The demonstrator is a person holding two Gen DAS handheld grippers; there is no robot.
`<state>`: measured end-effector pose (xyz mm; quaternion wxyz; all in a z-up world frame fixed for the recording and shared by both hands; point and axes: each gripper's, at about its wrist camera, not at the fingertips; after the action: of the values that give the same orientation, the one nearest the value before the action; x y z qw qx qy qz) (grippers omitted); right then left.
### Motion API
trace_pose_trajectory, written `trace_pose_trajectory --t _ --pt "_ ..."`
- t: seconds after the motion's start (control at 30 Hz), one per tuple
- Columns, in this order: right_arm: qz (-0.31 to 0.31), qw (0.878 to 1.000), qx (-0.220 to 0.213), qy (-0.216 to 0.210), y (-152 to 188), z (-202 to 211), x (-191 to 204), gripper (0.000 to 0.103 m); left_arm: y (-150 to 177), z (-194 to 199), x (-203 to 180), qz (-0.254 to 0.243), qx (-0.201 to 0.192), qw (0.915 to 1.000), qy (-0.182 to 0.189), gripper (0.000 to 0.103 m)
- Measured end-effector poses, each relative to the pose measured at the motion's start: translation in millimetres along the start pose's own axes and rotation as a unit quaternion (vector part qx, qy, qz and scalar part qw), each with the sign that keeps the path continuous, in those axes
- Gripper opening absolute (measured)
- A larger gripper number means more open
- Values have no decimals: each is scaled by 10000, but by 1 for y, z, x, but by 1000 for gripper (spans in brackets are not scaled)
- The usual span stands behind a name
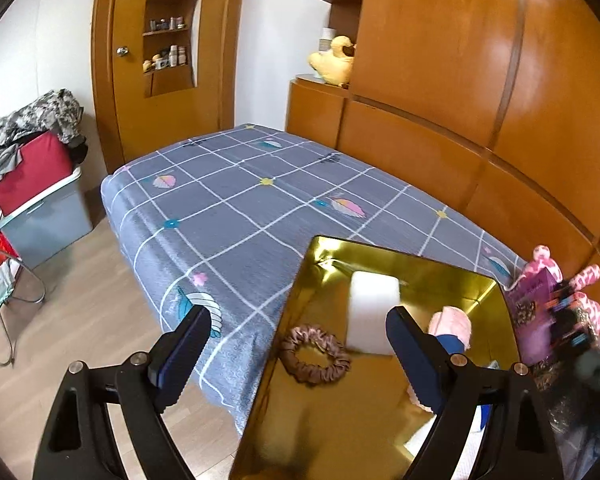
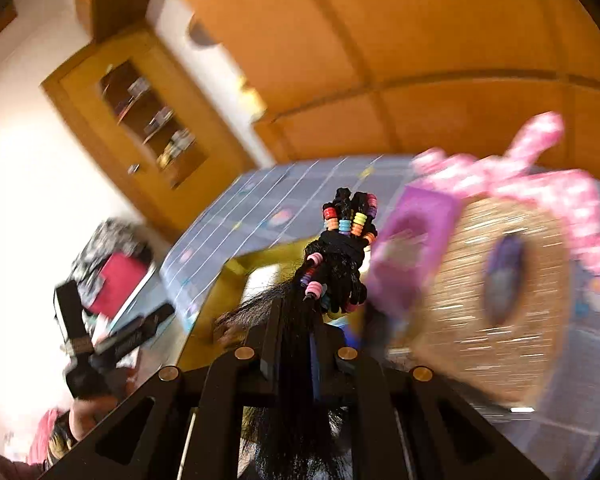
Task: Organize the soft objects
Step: 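Carry the black beaded hair tuft into the gold tray with the right gripper and release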
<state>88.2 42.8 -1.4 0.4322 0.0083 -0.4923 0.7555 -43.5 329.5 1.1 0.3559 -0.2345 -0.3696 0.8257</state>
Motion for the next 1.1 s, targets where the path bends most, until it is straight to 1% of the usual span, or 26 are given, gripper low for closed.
trace_pose_trajectory --t 0.13,0.2,0.23,0.27,0.37,0.4,0.6,0.77,0.9,1.0,1.1 --pt "80 9981 513 -325 11 -55 26 9 0 0 0 -5 0 10000 25 89" --pt "96 9961 784 -399 21 -82 37 15 -1 0 -1 -12 -11 10000 30 89" --pt "95 9948 922 -415 27 -97 40 23 -1 1 -2 -11 -17 10000 37 90" --pt "72 9938 1030 -414 31 -107 40 29 -2 1 -2 -9 -18 10000 48 90" --pt "-93 9904 1315 -419 46 -123 36 39 0 1 -4 -6 -3 10000 64 90" --pt "-141 9897 1363 -415 50 -124 33 39 1 0 -5 -23 8 10000 79 90" --pt "-103 9933 1148 -98 53 -99 14 41 9 3 -23 -302 9 9993 214 90" --pt "191 9946 932 423 52 -77 15 42 16 8 -37 -544 -39 9980 316 90" --pt "597 9919 743 836 56 -59 20 42 23 12 -49 -702 -41 9967 411 90" --pt "856 9877 562 1178 60 -47 24 43 28 15 -58 -847 -58 9952 479 90" --pt "996 9846 431 1373 62 -39 24 44 33 18 -67 -989 -63 9937 525 90"
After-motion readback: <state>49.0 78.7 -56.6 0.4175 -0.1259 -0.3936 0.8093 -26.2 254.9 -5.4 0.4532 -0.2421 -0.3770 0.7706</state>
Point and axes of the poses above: each gripper's, at about its wrist camera, not at the fingertips, and z roughly against the way its jaws point, x to its left, y to its underside, and after that the axes turned 2 degrees about -x, right-handed
